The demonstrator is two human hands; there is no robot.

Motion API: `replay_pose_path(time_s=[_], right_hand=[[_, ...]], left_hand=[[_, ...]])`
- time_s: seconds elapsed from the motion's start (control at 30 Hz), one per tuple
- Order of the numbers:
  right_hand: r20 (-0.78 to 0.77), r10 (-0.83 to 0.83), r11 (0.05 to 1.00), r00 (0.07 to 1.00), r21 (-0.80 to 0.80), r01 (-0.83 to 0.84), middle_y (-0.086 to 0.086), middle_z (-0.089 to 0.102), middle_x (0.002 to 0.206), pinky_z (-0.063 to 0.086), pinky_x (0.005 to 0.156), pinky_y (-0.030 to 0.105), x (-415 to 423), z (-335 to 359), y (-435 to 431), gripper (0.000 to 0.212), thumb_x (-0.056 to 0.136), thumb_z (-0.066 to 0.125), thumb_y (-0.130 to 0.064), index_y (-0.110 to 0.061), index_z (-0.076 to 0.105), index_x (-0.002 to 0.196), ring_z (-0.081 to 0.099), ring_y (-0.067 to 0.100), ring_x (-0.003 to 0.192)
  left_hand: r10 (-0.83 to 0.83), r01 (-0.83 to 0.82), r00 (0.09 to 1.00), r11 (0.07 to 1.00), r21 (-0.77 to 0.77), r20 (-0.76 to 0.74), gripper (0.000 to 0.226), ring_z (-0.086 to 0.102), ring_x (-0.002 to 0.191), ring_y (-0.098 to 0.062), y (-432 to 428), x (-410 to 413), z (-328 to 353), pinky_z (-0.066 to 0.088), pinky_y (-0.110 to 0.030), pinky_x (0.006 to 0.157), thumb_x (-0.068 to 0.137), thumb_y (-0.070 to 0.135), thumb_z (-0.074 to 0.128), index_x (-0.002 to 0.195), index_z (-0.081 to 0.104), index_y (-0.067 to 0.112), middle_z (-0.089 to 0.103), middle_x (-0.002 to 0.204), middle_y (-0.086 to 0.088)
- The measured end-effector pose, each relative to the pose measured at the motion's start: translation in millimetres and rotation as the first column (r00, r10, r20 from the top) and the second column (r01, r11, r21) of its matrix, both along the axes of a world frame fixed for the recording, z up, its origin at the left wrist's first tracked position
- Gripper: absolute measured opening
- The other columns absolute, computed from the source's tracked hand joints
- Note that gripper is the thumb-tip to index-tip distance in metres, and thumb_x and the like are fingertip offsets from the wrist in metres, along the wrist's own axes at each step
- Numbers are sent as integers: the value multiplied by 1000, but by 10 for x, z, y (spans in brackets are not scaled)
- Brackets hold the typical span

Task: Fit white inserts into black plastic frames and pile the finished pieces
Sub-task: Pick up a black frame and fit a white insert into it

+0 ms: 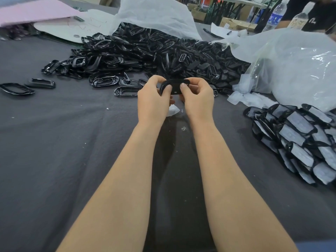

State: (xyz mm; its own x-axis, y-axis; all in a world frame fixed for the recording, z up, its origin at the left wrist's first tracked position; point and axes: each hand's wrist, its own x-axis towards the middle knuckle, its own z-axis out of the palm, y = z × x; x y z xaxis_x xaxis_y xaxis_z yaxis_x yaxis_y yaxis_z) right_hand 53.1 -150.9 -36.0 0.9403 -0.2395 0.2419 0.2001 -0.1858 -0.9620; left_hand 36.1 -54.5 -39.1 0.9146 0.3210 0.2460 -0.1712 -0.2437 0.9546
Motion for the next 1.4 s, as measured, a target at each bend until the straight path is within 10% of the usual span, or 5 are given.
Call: replay_pose_path(time_s=[0.37,1.1,1.27,1.4], right_hand=[[-168,246,857,955,497,-133,1,58,72,48,61,20,8,76,-111,12,92,60,-4,-15,59,87,52,5,57],[-118,56,966,991,258,-23,0,66,72,51,58,19,18,41,-71,18,94,58,-16,-15,65,77,62,9,61],[-106,-122,977,987,-185,101,-1,66,79,53,78,33,15,113,-191,12,92,53,-16,-17,64,86,63,15,74],[-250,47,807,967,-561,-185,-4,64,90,40,73,21,-116,227,-145,18,83,69,-28,-17,67,97,57,9,83]], left_hand=[[-117,111,993,957,-267,-6,12,66,59,-2,29,25,43,54,-18,62,99,10,52,102,56,21,66,76,-1],[-84,73,995,981,-182,-54,20,68,61,-2,35,13,48,52,-13,61,95,5,55,97,53,25,68,85,-5],[-5,-10,998,963,-271,-57,18,66,56,-2,72,44,21,53,-15,62,95,3,53,100,52,20,62,78,1],[97,-103,995,941,-323,-36,17,66,59,-5,105,59,15,56,-23,68,95,4,52,99,51,21,60,74,1]])
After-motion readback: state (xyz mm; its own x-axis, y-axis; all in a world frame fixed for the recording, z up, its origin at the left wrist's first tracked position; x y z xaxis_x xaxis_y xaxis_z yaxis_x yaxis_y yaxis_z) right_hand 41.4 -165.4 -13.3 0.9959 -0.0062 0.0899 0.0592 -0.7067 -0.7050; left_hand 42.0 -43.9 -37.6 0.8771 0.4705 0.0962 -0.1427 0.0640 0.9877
